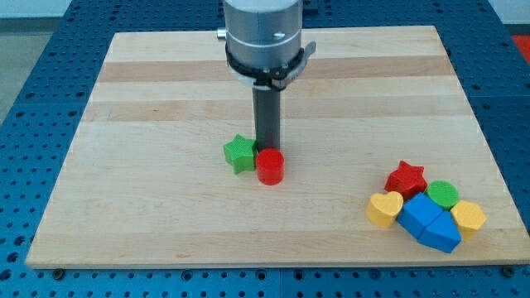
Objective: Push the green star close to red circle
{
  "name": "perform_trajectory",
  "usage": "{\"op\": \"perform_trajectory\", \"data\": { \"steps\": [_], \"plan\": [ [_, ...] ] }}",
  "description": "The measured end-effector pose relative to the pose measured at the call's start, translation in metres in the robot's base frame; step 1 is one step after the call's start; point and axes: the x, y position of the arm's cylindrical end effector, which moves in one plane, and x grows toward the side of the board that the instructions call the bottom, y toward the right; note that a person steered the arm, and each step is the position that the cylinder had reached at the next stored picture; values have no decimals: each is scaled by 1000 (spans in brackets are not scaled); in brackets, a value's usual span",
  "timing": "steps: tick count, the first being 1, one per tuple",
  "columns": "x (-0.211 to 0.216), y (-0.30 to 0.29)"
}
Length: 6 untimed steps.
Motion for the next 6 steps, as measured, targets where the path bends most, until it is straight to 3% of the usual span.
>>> {"op": "perform_trajectory", "data": {
  "steps": [4, 6],
  "plan": [
    [73, 0],
    [57, 10]
  ]
}}
